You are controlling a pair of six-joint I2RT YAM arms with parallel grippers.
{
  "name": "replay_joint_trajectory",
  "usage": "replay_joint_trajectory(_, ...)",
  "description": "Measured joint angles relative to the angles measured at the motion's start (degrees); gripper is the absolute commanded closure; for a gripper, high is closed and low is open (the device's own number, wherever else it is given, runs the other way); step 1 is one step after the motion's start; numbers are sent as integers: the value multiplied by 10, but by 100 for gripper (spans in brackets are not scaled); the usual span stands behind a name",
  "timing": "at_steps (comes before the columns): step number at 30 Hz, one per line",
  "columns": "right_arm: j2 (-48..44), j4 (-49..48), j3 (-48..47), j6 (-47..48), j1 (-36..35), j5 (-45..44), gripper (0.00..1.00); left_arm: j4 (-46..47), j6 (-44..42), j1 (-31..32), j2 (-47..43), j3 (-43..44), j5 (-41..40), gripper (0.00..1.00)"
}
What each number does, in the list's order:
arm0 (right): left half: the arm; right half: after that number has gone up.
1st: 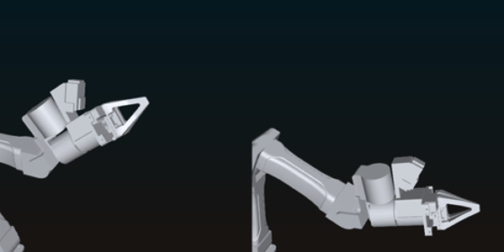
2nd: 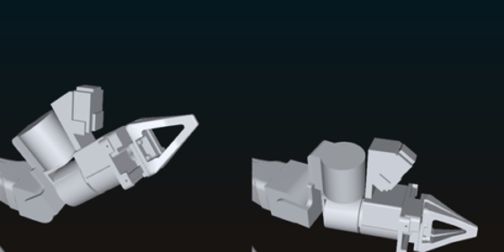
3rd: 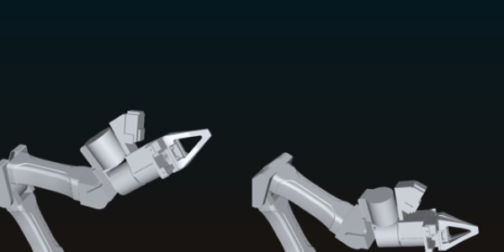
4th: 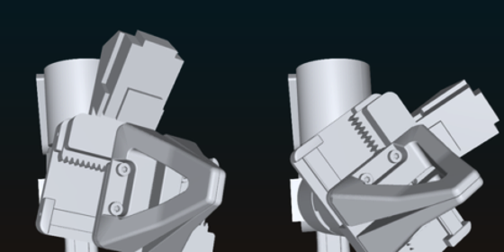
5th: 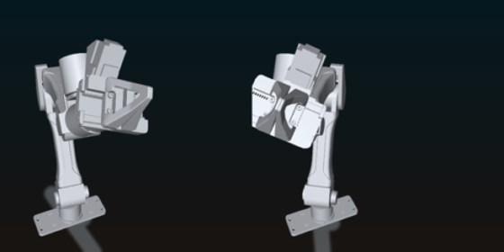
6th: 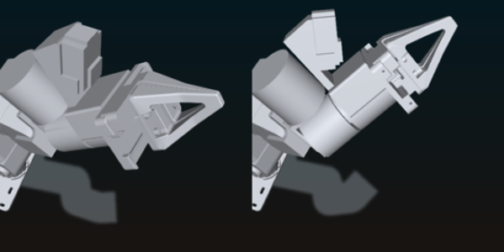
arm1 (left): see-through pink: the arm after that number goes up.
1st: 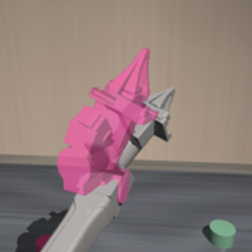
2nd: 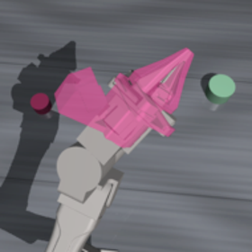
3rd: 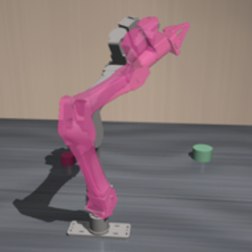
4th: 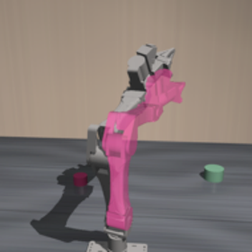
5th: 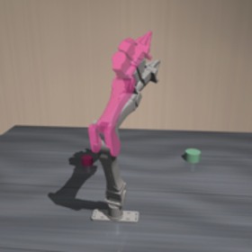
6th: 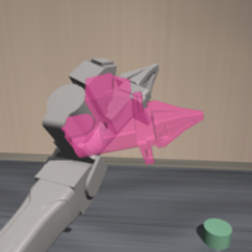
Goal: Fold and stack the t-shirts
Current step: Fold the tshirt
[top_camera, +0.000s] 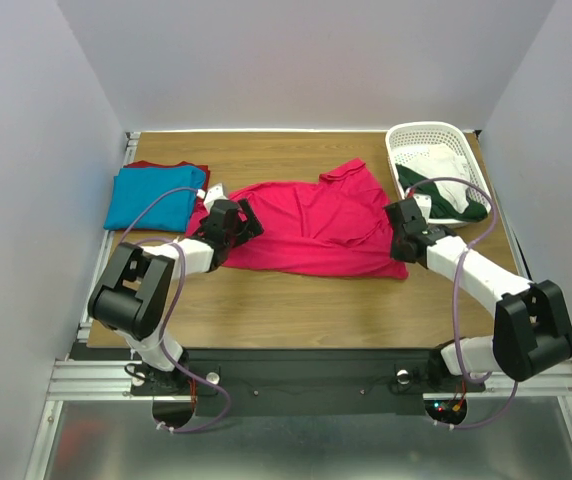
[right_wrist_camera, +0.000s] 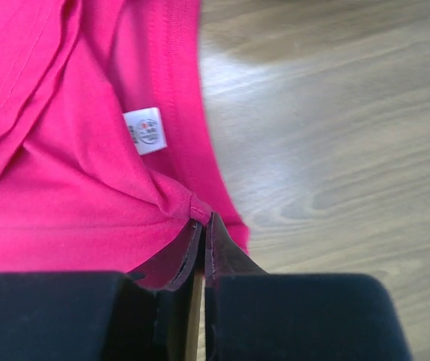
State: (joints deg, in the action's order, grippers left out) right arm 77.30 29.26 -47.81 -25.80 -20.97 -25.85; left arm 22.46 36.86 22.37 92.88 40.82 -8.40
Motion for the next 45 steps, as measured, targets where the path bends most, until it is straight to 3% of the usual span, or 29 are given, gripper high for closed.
replay_joint_trajectory(2, 0, 12, -4, -1, 0, -13, 76, -7, -3, 0, -4, 0, 0, 2)
replay_joint_trajectory(3, 0, 19, -6, -2, 0, -19, 75, -13, -5, 0, -6, 0, -1, 2)
replay_joint_trajectory(5, 0, 28, -10, -4, 0, -32, 55, -27, -10, 0, -12, 0, -2, 2)
replay_joint_trajectory(8, 0, 38, -13, -6, 0, -40, 18, -46, -14, 0, -24, 0, -7, 2)
replay_joint_trajectory(11, -1, 47, -13, -6, 0, -38, 7, -61, -15, 2, -44, 0, -13, 2)
replay_joint_trajectory(15, -6, 52, -13, -6, 0, -24, 5, -70, -13, 14, -62, 8, -21, 2)
replay_joint_trajectory(20, -6, 52, -10, -23, 0, 8, 5, -67, 8, 80, -54, 41, -20, 2)
replay_joint_trajectory(27, -54, 56, 13, -47, 2, 37, 5, -15, 38, 147, 62, 90, 18, 1)
replay_joint_trajectory(37, -75, 55, 26, -58, 19, 65, 8, 34, 55, 84, 44, 34, 25, 1)
replay_joint_trajectory(45, -48, 51, 34, -58, 19, 97, 22, 35, 53, 60, 36, 25, 27, 1)
